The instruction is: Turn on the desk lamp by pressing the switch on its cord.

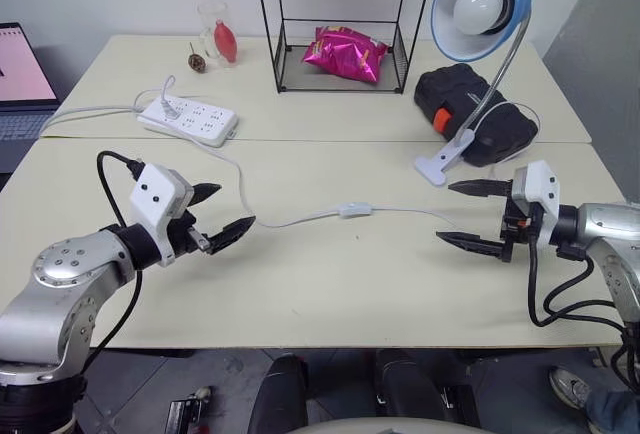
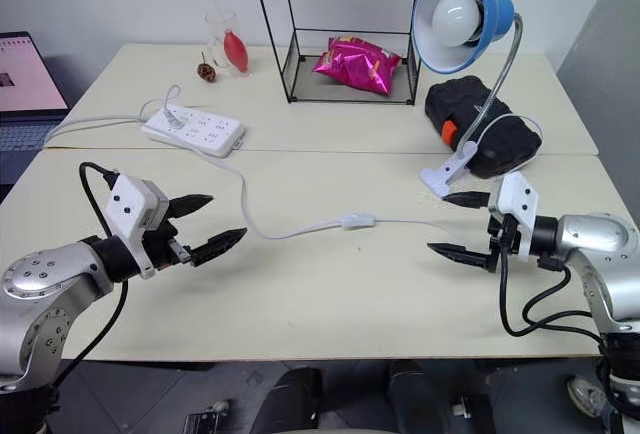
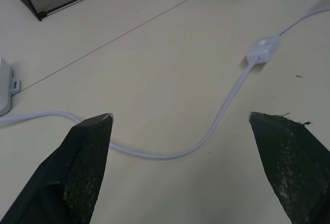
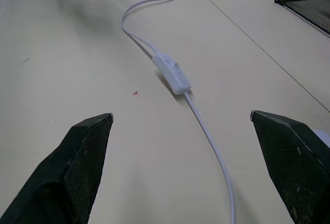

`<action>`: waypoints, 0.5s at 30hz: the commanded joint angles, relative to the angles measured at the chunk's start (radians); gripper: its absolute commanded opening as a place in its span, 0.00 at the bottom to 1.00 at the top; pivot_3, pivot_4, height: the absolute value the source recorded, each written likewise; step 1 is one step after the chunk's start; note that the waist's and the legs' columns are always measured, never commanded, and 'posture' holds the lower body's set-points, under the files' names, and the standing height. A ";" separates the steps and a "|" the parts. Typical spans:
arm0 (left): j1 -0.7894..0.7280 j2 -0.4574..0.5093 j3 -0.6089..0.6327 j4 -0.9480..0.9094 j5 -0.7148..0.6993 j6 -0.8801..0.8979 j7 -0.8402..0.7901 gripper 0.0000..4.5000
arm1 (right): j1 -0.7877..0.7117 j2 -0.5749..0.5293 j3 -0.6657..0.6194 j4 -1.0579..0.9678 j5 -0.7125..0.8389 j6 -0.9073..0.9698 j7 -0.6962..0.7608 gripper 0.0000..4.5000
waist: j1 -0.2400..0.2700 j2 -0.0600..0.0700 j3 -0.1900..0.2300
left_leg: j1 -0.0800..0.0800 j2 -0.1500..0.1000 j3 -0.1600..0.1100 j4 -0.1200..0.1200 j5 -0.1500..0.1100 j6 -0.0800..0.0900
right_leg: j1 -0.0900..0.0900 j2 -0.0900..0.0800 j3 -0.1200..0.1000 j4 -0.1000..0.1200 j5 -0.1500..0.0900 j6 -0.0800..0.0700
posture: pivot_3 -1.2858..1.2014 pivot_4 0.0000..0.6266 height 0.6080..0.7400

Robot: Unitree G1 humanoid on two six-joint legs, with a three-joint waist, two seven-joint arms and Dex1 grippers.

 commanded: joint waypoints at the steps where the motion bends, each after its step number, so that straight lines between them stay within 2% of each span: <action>1: 0.009 -0.005 0.033 -0.036 -0.023 -0.027 -0.018 0.97 | -0.004 0.000 -0.005 -0.005 -0.006 -0.037 0.017 1.00 | 0.000 0.000 0.000 | 0.000 0.000 0.000 0.000 0.000 0.000 | 0.000 0.000 0.000 0.000 0.000 0.000 | 0.52 0.24 1.00; 9: 0.037 -0.005 0.023 -0.054 0.009 -0.026 0.005 0.97 | -0.009 0.006 0.010 0.020 -0.011 -0.056 0.024 1.00 | 0.000 0.000 0.000 | 0.000 0.000 0.000 0.000 0.000 0.000 | 0.000 0.000 0.000 0.000 0.000 0.000 | 0.52 0.24 1.00; 15: 0.032 -0.023 0.031 -0.026 0.020 -0.111 -0.018 0.97 | -0.001 0.016 0.016 0.005 -0.013 -0.050 0.015 1.00 | 0.001 0.000 0.000 | 0.000 0.000 0.000 0.000 0.000 0.000 | 0.000 0.000 0.000 0.000 0.000 0.000 | 0.52 0.24 1.00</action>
